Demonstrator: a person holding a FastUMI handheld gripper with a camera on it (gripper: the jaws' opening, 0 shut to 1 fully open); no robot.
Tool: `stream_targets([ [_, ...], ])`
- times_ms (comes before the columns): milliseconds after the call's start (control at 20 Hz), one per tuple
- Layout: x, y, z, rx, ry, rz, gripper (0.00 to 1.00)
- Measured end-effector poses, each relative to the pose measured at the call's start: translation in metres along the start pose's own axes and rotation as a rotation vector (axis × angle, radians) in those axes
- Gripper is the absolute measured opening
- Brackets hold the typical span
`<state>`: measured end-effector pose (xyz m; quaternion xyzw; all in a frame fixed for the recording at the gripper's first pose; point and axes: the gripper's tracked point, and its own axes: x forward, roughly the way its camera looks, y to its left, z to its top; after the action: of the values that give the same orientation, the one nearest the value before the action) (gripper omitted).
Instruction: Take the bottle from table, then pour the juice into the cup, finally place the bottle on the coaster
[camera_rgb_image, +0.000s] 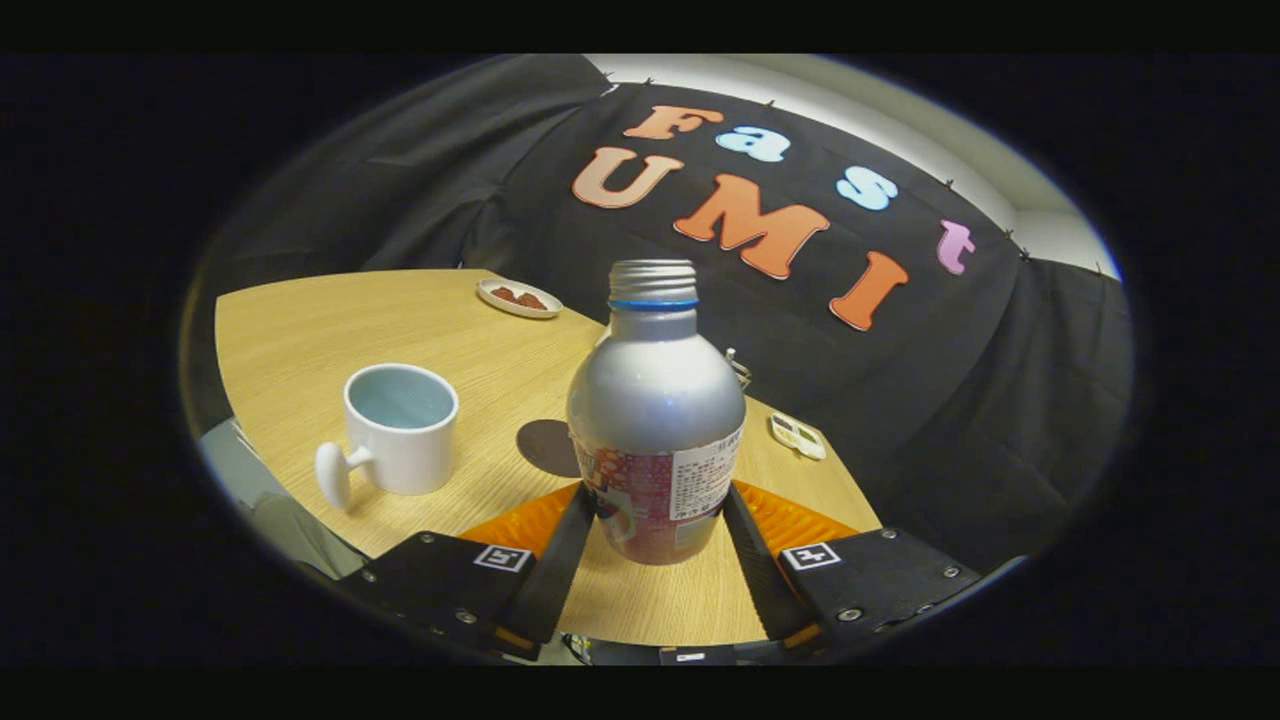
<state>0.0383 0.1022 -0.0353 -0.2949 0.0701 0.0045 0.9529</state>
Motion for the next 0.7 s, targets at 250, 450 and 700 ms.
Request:
stream_targets([
  [250,-0.005,0.002,0.013,-0.206,-0.008,-0.041,0.76],
  [450,0.002,0.014,0.026,-0.324,-0.016,-0.025,0.76],
  [700,0.010,0.020,0.029,-0.431,-0.011,-0.019,0.76],
])
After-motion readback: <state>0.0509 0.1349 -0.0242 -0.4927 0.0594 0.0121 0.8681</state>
